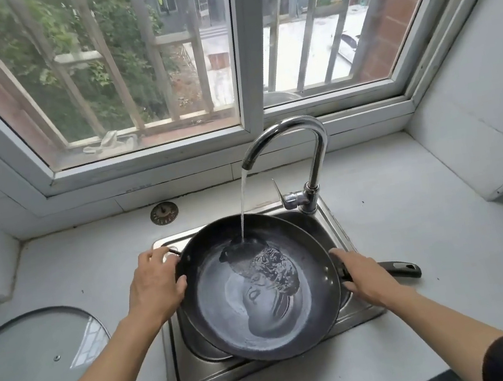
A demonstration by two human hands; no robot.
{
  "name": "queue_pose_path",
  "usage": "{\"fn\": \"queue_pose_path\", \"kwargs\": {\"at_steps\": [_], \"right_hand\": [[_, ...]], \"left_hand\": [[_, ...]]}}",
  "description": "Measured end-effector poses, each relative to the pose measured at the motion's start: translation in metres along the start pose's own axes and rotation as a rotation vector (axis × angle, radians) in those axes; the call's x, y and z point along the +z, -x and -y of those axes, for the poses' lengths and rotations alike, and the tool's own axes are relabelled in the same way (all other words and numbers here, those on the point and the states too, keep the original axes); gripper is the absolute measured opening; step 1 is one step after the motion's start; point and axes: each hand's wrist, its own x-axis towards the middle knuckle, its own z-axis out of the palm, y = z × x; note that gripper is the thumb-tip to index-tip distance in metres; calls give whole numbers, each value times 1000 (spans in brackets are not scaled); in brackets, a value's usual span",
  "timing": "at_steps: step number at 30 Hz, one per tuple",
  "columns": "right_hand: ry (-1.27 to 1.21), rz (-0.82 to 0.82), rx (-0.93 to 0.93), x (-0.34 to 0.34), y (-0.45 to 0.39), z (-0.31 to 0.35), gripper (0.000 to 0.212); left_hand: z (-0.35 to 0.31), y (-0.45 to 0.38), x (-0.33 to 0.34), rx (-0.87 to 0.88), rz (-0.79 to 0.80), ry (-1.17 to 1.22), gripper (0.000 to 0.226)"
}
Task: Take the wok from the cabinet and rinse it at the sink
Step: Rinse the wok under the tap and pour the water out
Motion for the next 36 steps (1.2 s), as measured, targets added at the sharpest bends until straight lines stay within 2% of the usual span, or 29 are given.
{"fn": "queue_pose_path", "kwargs": {"at_steps": [5, 9, 13, 17, 20, 26, 29, 33, 36], "right_hand": [[24, 54, -88, 2, -11, -4, 65], [-24, 33, -96, 5, -17, -6, 68], [-65, -10, -115, 7, -18, -6, 65], [-69, -57, -122, 10, -15, -7, 63], [-14, -77, -90, 10, -13, -4, 63], [81, -83, -37, 7, -9, 4, 65], [75, -91, -35, 5, -8, 7, 66], [55, -88, -37, 2, -7, 10, 66], [49, -84, -29, 0, -6, 12, 67]], "left_hand": [[-5, 6, 2, -26, 32, -40, 42], [-8, 9, 4, -100, 82, -31, 43], [-11, 13, 3, -54, 12, -103, 36], [-8, 14, 7, -17, -29, -48, 49], [-2, 8, 9, -14, 47, -79, 60], [4, -6, 17, 32, 216, -224, 64], [9, -15, 15, 74, 353, -282, 66], [21, -31, -2, 119, 593, -204, 75], [31, -35, -10, 231, 671, -313, 87]]}}
